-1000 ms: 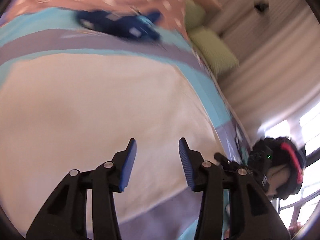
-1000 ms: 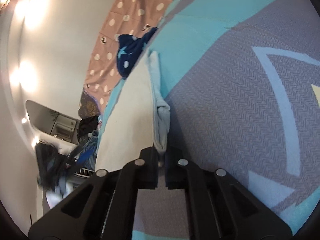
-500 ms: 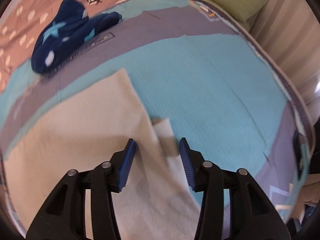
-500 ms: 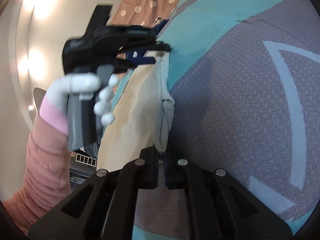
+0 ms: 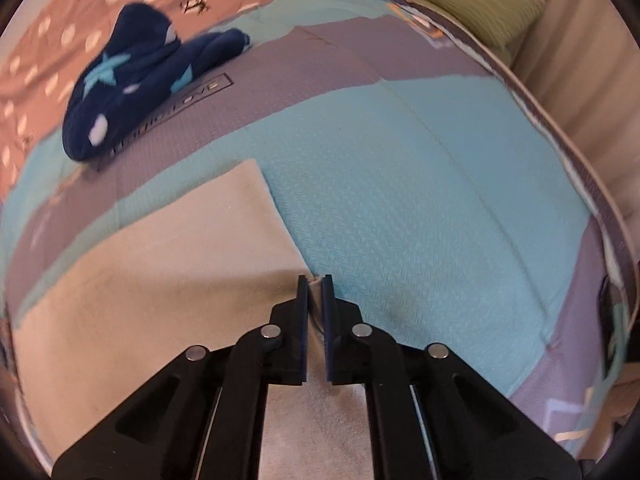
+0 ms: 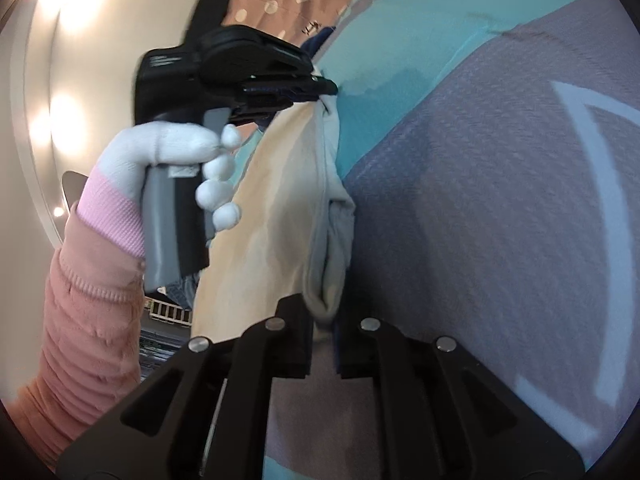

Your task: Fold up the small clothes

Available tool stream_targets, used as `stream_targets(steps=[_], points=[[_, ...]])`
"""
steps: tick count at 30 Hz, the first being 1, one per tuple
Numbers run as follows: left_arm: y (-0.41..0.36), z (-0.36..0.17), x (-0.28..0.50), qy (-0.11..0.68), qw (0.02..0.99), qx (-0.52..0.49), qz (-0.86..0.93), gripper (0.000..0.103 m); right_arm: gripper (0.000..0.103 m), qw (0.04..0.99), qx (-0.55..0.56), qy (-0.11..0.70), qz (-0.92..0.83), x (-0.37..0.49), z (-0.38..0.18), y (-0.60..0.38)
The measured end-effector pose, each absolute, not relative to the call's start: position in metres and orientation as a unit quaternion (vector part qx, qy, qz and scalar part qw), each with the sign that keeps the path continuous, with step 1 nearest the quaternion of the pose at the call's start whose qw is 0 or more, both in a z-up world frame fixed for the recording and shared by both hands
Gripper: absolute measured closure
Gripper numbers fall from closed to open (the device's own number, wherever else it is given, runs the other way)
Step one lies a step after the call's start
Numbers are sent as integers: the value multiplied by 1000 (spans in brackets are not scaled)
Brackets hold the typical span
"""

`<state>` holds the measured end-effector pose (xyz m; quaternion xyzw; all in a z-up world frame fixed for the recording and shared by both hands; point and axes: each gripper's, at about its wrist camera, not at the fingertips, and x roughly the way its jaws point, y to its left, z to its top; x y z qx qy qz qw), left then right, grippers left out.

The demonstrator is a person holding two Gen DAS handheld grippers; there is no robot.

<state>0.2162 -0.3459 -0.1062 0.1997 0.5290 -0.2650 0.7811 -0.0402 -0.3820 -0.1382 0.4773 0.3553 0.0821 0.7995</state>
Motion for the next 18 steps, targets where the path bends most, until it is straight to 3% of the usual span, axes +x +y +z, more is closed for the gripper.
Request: stream_targets(steps=[10,18], points=[[-343,-100,214,546,769,146,-299,101,102,823,459,323,89,-67,-115,-385],[-368,-105,198,532,764,147,-335,103,101,801,467,365,86,-82,-134,-383]])
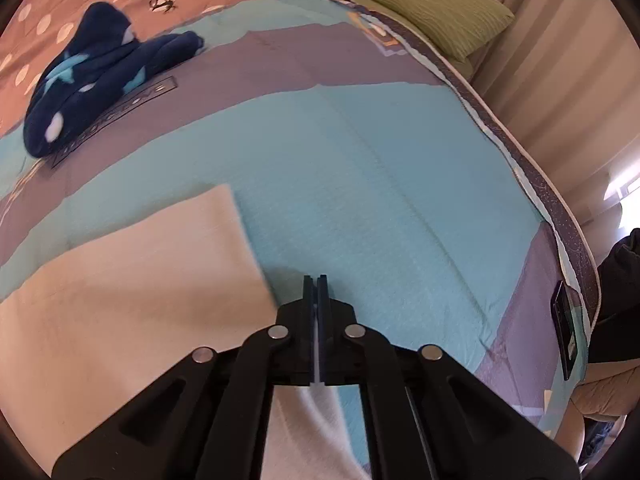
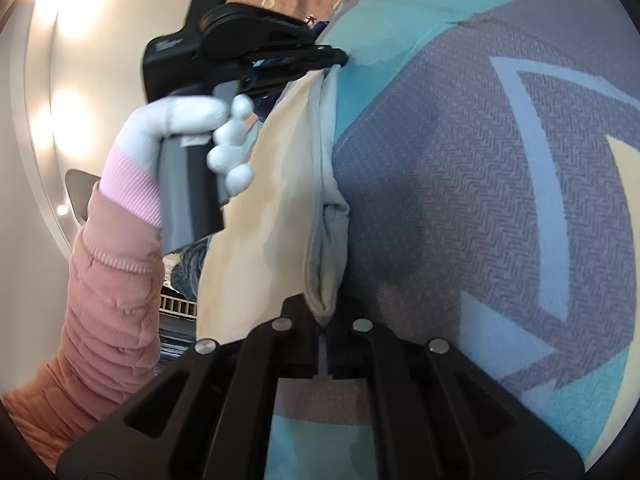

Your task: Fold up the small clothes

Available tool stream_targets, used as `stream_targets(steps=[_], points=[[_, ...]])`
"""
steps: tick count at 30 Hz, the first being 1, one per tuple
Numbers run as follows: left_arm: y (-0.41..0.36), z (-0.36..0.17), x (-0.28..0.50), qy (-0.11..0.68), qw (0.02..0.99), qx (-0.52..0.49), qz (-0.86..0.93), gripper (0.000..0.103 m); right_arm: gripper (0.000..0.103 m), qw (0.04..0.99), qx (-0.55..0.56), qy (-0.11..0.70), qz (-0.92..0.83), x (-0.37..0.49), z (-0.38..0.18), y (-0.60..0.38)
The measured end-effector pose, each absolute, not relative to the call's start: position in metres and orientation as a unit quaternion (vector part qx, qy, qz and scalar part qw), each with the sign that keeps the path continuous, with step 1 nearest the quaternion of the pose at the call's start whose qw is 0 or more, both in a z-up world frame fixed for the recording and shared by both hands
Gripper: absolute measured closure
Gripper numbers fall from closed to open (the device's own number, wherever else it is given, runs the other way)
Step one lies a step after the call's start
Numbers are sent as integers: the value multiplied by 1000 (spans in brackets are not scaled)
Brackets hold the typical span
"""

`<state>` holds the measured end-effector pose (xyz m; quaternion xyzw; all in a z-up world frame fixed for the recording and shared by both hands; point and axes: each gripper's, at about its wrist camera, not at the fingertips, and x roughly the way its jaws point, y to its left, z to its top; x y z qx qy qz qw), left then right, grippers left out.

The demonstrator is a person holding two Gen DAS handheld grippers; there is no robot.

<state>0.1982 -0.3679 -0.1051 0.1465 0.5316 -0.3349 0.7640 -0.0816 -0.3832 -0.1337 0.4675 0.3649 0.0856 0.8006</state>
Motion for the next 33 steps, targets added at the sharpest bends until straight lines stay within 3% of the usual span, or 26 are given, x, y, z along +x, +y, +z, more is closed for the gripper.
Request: stream_targets(steps=[6,10,13,15,17,19,21,23,26,30,32,33], points=[[-372,-92,186,494,766,160,-380,102,98,829,400,383,76,-91,-120,-366],[-355,-62,156,415,795,204,-393,67,90,852,360,379,40,-108,-106,-367],[-329,-38,130,369,812,209,-401,57,86,881,297,367,-21,-119,-87,-365],[-311,-27,119,352,821,206,-399,51,75,899,255,354,-48,-122,-72,-358],[-289,-18,109,341,831,197,-392,48,52,914,213,339,-67,-124,-56,-349],[-268,-13,103,338,839,187,-383,41,46,930,166,318,-82,-124,-40,-331],[-242,-10,99,337,846,174,-375,41,20,942,132,294,-96,-124,-24,-323],[-214,-10,97,330,858,163,-359,36,4,954,112,252,-118,-130,-13,-308],[-169,-14,97,321,878,145,-324,25,4,960,120,209,-140,-128,-5,-291],[-95,-28,101,318,901,120,-269,24,8,961,113,222,-119,-100,5,-266],[-49,-35,106,327,909,92,-242,24,40,963,42,242,-109,-88,7,-233],[-26,-38,110,333,911,75,-231,24,51,963,7,253,-95,-83,8,-215]])
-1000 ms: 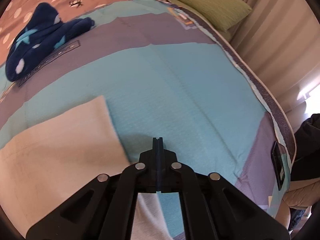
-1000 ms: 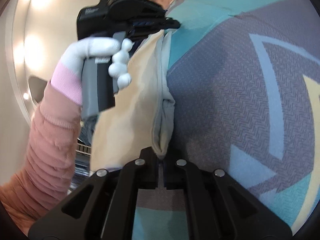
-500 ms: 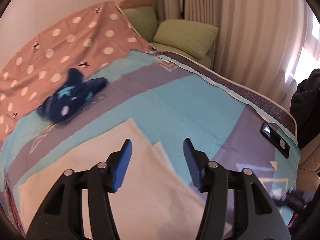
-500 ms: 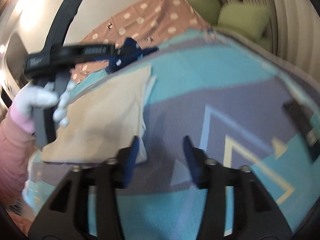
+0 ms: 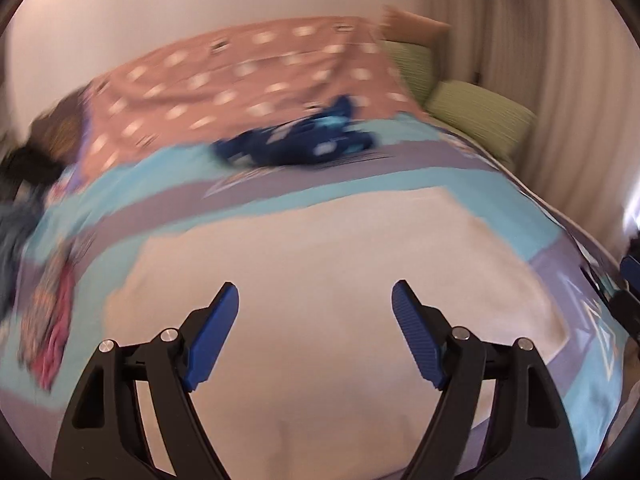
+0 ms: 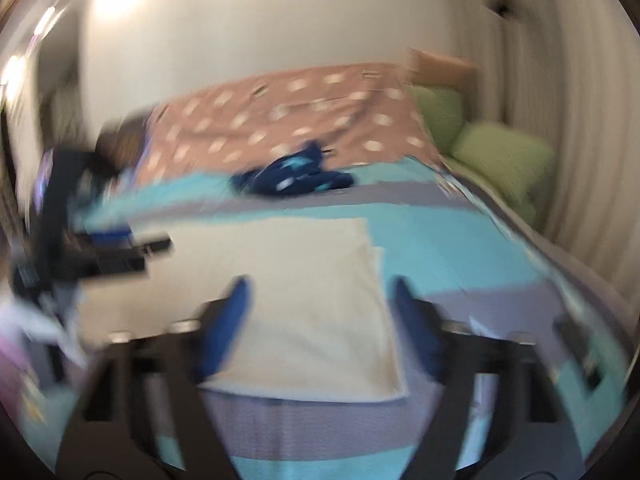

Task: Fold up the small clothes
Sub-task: 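Lay the folded shirt flat and open both grippers, then grasp the folded shirt edge with the left gripper while the right gripper presses it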

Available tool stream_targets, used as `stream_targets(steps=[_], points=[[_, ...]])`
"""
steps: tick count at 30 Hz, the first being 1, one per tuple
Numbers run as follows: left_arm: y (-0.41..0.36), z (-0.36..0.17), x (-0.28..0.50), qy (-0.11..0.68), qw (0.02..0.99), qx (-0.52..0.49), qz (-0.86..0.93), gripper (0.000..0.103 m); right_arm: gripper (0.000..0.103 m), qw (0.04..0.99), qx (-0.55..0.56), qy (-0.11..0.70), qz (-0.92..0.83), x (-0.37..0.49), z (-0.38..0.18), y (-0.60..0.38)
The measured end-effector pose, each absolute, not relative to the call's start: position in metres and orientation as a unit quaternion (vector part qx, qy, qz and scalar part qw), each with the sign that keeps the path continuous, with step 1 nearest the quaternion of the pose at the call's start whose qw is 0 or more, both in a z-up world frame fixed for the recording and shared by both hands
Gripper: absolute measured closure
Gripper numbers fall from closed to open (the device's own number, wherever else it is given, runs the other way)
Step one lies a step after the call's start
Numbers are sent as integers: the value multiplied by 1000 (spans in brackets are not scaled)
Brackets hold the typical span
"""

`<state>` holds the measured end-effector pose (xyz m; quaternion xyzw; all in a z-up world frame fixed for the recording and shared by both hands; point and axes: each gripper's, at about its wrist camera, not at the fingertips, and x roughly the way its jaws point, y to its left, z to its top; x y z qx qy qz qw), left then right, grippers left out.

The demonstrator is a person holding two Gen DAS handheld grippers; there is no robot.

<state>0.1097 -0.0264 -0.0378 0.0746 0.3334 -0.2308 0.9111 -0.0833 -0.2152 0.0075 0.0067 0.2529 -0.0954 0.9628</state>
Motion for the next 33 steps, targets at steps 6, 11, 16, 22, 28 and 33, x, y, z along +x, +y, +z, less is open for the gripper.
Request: stream_targets(steps=[6,11,16,22,28,33], points=[[139,-50,121,356,917,-53,-171,24,57,933,-173,300,101,-53,-22,-80],[224,-61,112,358,914,-124,-147,20,51,890,-273,306,201,-40,-51,14],[253,-81,114,366,894,-193,-173,16,51,863,-320,327,216,-14,-78,60],[233,-116,151,416,825,-249,-290,16,51,852,-364,332,176,6,-108,94],[186,-137,207,455,779,-254,-350,16,51,860,-384,300,148,21,-115,111],[159,-138,248,462,764,-259,-369,16,61,862,-387,297,137,36,-118,115]])
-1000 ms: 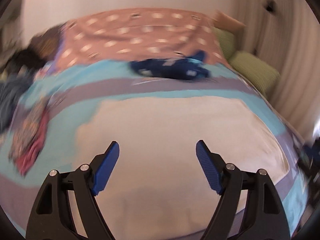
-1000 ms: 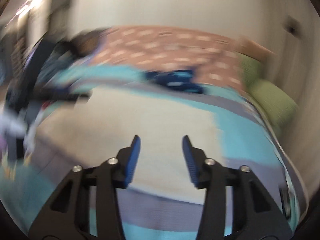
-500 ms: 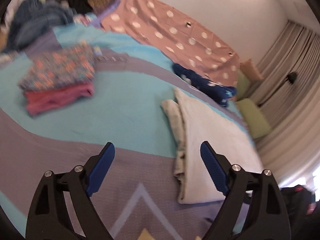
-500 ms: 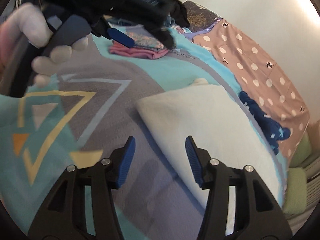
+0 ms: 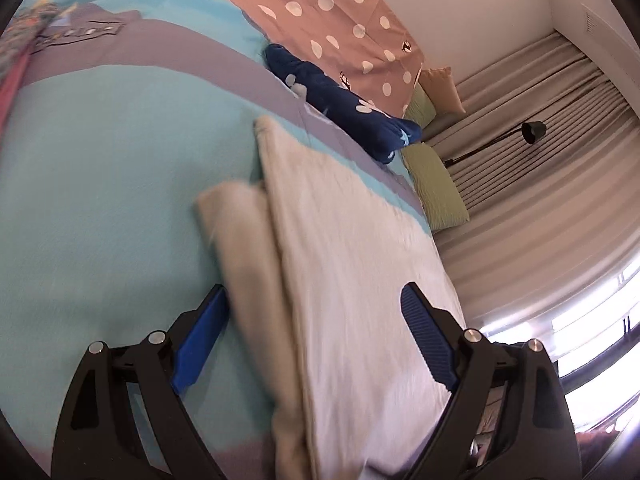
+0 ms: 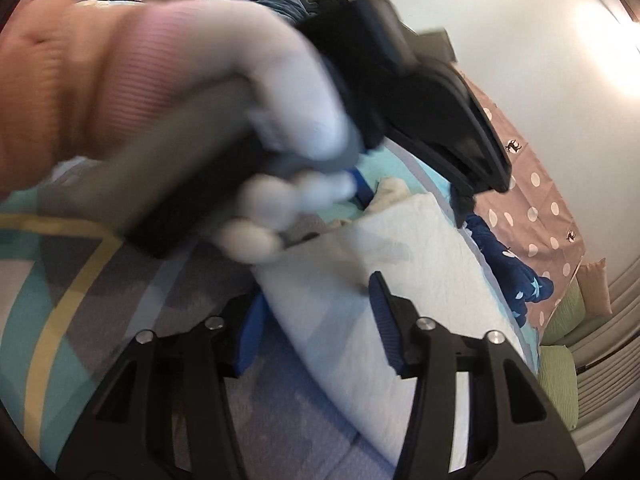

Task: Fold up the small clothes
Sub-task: 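Grasp the folded shirt edge with the left gripper while the right gripper presses it, then lift the shirt edge with the left gripper and fold it over the shirt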

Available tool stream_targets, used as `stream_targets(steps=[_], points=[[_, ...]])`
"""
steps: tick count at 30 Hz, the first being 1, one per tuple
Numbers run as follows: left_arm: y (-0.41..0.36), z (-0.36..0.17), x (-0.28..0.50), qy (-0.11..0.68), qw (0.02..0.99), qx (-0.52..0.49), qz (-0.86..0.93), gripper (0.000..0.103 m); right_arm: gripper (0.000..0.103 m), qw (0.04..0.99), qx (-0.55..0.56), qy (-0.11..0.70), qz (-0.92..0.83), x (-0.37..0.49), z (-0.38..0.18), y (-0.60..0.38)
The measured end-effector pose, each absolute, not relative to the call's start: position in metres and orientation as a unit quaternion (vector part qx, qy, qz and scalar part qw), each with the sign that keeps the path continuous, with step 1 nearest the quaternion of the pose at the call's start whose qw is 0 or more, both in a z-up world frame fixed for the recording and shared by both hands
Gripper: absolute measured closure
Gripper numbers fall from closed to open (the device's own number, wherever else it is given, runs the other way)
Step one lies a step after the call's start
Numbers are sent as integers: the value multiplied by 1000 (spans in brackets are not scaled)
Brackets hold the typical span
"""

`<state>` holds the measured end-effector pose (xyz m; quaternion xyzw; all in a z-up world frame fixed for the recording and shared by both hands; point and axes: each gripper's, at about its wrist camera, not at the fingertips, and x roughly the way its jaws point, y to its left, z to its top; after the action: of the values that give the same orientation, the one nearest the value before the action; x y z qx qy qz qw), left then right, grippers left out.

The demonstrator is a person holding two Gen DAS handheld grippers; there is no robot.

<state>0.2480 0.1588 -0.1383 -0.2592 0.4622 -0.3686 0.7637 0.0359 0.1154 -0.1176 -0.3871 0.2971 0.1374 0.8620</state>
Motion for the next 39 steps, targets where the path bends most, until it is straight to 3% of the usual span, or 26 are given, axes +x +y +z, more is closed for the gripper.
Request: stream_targets(steps=[1,2,3,4,16,29,39], points=[[156,-138,256,461,765,-263,-365,22,64,861,-390,296,137,38,-119,116],[155,-138,264,458,766,-272,-360,29,78,859,-395,296,139,40,-121,118],[156,-139,269,457,761,-282,-364,64,98,855,-399,299,142,43,-123,118],[157,-142,276,464,752,-295,-365,96,98,854,-398,304,141,46,-125,118],[170,-149,278,467,761,-295,-340,97,100,864,-342,314,192,40,-107,103],[143,-80,270,441,770,-284,-363,97,100,925,-159,294,181,19,-25,36],[84,-40,256,435,764,-282,-384,97,100,945,-46,278,164,-6,2,-43]])
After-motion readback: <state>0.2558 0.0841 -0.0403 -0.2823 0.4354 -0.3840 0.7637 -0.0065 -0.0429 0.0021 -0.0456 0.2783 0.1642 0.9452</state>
